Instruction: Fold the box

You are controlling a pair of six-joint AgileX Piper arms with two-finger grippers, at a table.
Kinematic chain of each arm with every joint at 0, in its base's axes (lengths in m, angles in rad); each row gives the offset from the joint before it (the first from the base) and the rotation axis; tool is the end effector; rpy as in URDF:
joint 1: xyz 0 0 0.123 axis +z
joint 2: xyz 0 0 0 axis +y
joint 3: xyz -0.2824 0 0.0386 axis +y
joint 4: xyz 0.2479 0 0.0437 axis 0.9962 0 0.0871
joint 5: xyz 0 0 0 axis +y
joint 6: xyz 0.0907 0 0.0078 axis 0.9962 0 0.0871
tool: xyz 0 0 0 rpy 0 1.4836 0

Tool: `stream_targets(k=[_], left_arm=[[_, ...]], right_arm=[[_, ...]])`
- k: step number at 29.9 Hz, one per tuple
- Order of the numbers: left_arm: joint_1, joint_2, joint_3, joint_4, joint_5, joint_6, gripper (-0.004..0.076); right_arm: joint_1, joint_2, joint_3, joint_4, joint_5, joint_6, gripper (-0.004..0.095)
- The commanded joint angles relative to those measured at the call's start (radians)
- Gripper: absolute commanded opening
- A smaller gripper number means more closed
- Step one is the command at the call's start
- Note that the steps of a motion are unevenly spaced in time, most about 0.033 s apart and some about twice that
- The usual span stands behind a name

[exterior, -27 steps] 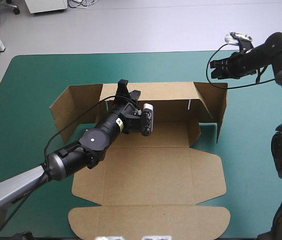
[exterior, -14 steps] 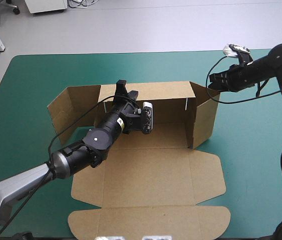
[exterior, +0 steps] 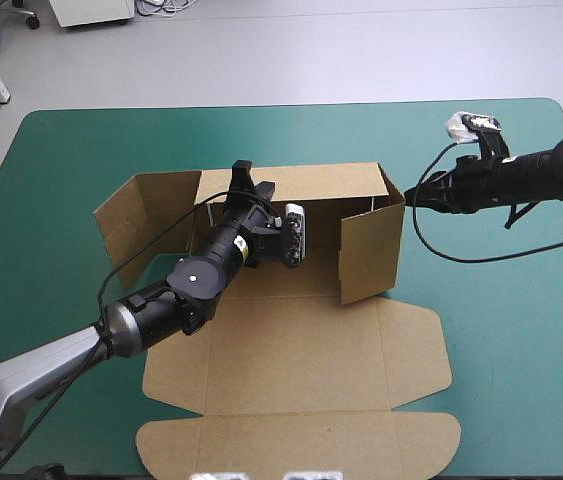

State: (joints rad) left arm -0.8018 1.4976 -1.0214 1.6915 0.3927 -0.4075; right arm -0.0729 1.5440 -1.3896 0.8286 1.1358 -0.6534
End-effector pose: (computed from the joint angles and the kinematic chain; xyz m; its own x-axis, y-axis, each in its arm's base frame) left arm 0.2597 -0.2184 0.3047 0.3365 0.9318 -0.1363 0.3362 0.0163 0.9417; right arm 0.3207 0.0376 0.3531 -0.7737 -0.1082 -0.6243 -0.4681 0.7616 0.4481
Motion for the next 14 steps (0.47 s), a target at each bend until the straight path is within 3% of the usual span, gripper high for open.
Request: stream_targets(k=[1, 14], left_arm=[[-0.006, -0.036, -0.026, 0.020, 0.027, -0.016, -0.0010], [-0.006, -0.036, -0.026, 0.020, 0.027, -0.016, -0.0010]], right_arm=[[-0.004, -0.067, 0.010, 0.120, -0.016, -0.081, 0.0229], [-0.004, -0.080, 0.105, 0.171, -0.018, -0.224, 0.0231]])
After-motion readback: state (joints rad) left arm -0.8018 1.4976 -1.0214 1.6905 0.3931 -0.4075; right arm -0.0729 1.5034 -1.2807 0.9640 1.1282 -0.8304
